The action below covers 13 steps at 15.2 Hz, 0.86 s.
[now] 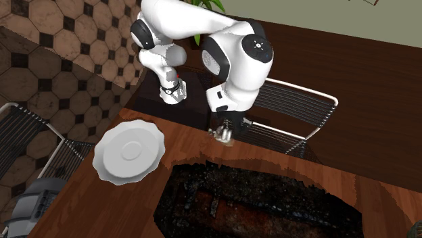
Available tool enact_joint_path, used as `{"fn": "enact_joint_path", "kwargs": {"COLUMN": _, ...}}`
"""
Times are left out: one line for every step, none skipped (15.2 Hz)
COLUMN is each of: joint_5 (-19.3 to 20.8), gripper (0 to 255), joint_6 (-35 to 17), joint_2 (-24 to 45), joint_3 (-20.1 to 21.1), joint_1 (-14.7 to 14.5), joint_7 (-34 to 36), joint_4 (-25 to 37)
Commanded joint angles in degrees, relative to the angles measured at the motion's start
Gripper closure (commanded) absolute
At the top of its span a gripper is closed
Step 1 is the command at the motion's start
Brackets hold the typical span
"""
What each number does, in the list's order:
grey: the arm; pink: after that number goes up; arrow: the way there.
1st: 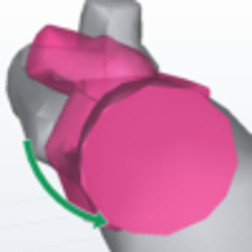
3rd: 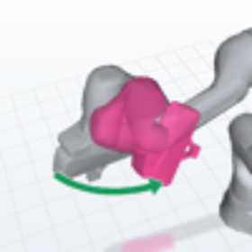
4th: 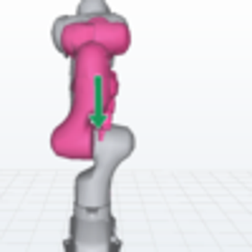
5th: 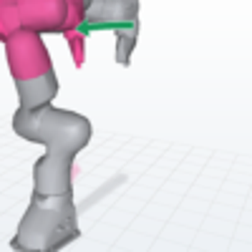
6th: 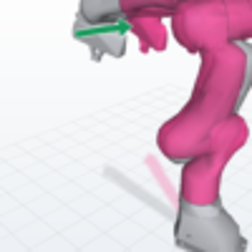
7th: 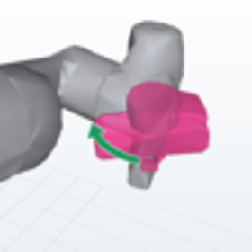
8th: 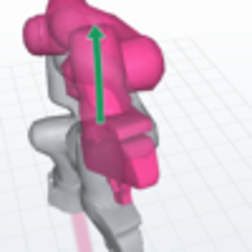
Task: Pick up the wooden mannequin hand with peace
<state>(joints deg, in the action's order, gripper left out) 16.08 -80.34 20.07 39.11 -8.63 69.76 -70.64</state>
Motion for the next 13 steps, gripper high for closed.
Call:
{"fn": "enact_joint_path", "kwargs": {"joint_5": 0.5, "gripper": 255, "joint_6": 2.1, "joint_2": 0.7, "joint_3": 0.0, "joint_1": -0.7, "joint_7": -0.1, "joint_4": 2.7}}
{"fn": "enact_joint_path", "kwargs": {"joint_5": 0.8, "gripper": 255, "joint_6": 3.1, "joint_2": 1.2, "joint_3": 0.0, "joint_1": -1.1, "joint_7": -0.1, "joint_4": 4.1}}
{"fn": "enact_joint_path", "kwargs": {"joint_5": 1.1, "gripper": 255, "joint_6": 4.1, "joint_2": 1.6, "joint_3": -0.1, "joint_1": -1.6, "joint_7": -0.1, "joint_4": 5.6}}
{"fn": "enact_joint_path", "kwargs": {"joint_5": 1.4, "gripper": 255, "joint_6": 5.2, "joint_2": 2.1, "joint_3": -0.1, "joint_1": -2.1, "joint_7": -0.1, "joint_4": 7.2}}
{"fn": "enact_joint_path", "kwargs": {"joint_5": 1.8, "gripper": 255, "joint_6": 6.4, "joint_2": 2.7, "joint_3": -0.2, "joint_1": -2.6, "joint_7": -0.1, "joint_4": 8.8}}
{"fn": "enact_joint_path", "kwargs": {"joint_5": 2.2, "gripper": 255, "joint_6": 7.5, "joint_2": 3.3, "joint_3": -0.2, "joint_1": -3.3, "joint_7": -0.2, "joint_4": 10.5}}
{"fn": "enact_joint_path", "kwargs": {"joint_5": 2.7, "gripper": 255, "joint_6": 8.7, "joint_2": 4.0, "joint_3": -0.3, "joint_1": -3.9, "joint_7": -0.2, "joint_4": 12.4}}
{"fn": "enact_joint_path", "kwargs": {"joint_5": 3.2, "gripper": 255, "joint_6": 10.0, "joint_2": 4.7, "joint_3": -0.4, "joint_1": -4.7, "joint_7": -0.2, "joint_4": 14.3}}
{"fn": "enact_joint_path", "kwargs": {"joint_5": 3.8, "gripper": 255, "joint_6": 11.3, "joint_2": 5.5, "joint_3": -0.5, "joint_1": -5.5, "joint_7": -0.3, "joint_4": 16.5}}
{"fn": "enact_joint_path", "kwargs": {"joint_5": 4.4, "gripper": 255, "joint_6": 12.7, "joint_2": 6.4, "joint_3": -0.7, "joint_1": -6.4, "joint_7": -0.4, "joint_4": 18.8}}
{"fn": "enact_joint_path", "kwargs": {"joint_5": 5.1, "gripper": 255, "joint_6": 14.2, "joint_2": 7.4, "joint_3": -0.9, "joint_1": -7.5, "joint_7": -0.5, "joint_4": 21.3}}
{"fn": "enact_joint_path", "kwargs": {"joint_5": 5.2, "gripper": 255, "joint_6": 14.5, "joint_2": 7.5, "joint_3": -0.9, "joint_1": -7.7, "joint_7": -0.6, "joint_4": 21.7}}
{"fn": "enact_joint_path", "kwargs": {"joint_5": 5.2, "gripper": 255, "joint_6": 14.5, "joint_2": 7.5, "joint_3": -0.9, "joint_1": -7.7, "joint_7": -0.6, "joint_4": 21.7}}
